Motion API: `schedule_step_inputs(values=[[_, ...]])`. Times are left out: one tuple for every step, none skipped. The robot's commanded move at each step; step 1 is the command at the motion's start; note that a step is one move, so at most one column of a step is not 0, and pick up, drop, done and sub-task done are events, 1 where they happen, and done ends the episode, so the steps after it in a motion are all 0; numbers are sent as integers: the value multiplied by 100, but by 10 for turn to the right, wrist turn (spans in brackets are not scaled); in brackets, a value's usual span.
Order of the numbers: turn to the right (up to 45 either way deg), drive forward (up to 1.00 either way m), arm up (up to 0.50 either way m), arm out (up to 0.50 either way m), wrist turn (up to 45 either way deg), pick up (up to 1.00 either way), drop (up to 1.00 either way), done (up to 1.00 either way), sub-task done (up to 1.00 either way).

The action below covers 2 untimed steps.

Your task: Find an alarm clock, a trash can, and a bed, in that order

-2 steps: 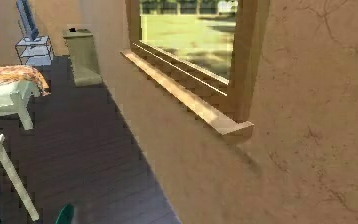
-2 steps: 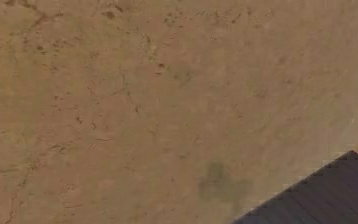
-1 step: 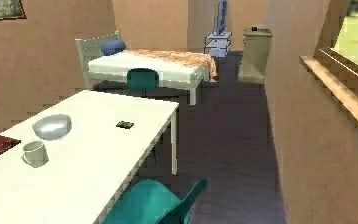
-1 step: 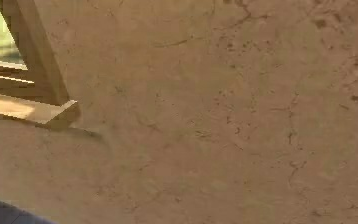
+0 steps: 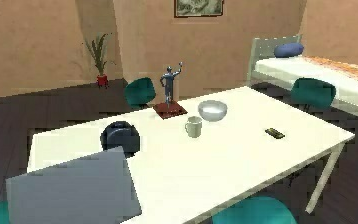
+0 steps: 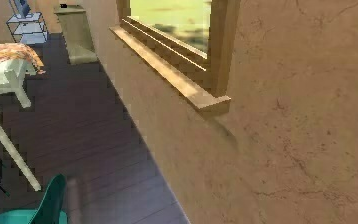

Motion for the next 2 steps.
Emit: schedule_step_inputs(values=[[-180,0,0,0,0,0,0,0,0],[0,0,0,0,0,0,0,0,100]])
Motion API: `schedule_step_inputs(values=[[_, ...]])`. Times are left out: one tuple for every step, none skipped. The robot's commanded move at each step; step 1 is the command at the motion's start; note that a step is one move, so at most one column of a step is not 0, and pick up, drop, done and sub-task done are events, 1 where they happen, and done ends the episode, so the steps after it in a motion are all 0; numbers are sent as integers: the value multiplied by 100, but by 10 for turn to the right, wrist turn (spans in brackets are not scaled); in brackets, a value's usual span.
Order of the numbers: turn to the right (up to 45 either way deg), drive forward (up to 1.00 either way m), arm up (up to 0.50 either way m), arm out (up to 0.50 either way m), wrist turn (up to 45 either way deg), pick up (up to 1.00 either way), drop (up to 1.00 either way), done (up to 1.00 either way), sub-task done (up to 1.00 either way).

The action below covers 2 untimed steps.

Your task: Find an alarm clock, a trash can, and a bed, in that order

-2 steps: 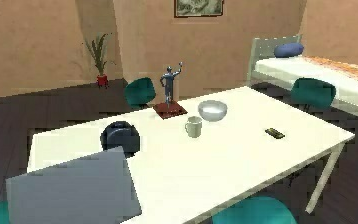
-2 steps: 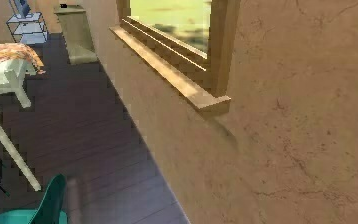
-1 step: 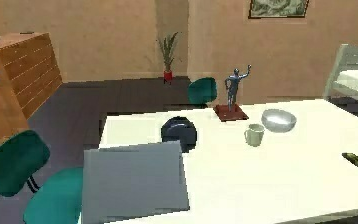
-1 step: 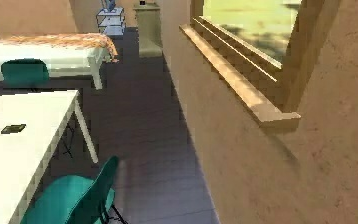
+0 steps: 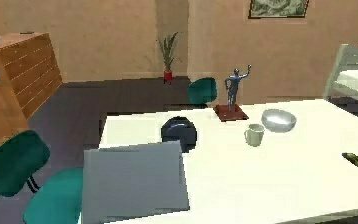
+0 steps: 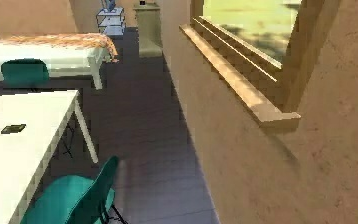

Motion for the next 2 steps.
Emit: schedule_step_inputs(values=[[-450,0,0,0,0,0,0,0,0],[-240,0,0,0,0,0,0,0,0]])
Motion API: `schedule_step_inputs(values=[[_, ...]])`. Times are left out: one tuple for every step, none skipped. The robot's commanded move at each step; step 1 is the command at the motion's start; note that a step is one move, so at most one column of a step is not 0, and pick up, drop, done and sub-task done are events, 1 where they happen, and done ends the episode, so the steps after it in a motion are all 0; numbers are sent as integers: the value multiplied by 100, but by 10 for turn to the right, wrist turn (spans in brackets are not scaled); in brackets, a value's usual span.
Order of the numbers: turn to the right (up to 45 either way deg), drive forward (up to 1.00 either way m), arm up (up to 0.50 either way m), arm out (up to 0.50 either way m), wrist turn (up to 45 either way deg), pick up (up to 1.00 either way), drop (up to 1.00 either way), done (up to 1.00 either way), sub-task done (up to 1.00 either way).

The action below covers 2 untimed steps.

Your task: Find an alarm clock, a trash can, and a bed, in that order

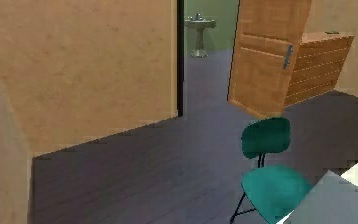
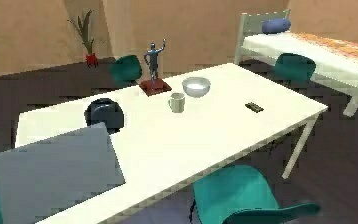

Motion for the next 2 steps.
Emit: schedule_step_inputs(values=[[0,100,0,0,0,0,0,0,0],[30,0,0,0,0,0,0,0,0]])
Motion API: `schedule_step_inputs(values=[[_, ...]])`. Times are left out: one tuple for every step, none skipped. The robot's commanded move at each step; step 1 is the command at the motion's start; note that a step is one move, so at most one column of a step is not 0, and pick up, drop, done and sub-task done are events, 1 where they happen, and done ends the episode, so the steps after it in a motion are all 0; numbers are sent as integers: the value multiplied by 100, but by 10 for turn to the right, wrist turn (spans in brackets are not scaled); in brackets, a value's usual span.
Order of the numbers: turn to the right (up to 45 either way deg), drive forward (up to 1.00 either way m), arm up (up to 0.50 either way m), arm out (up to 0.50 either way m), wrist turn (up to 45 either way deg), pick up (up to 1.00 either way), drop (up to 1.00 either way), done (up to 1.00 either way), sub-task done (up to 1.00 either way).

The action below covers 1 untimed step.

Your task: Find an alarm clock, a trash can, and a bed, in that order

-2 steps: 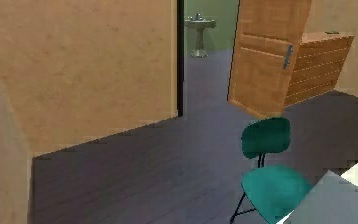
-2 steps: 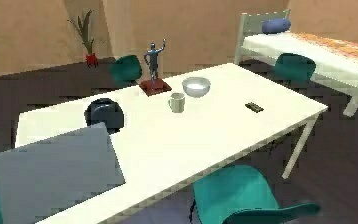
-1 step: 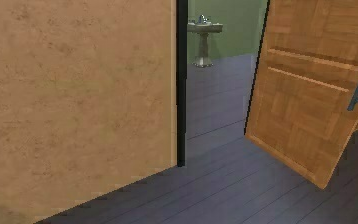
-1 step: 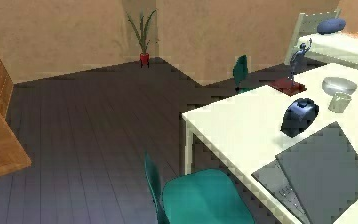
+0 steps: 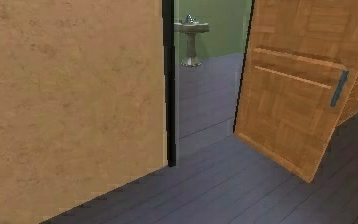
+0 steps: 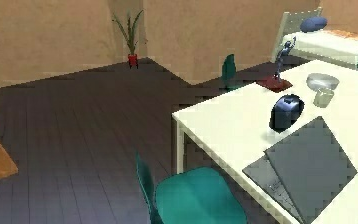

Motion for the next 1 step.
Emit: schedule_step_inputs(values=[[0,20,0,0,0,0,0,0,0]])
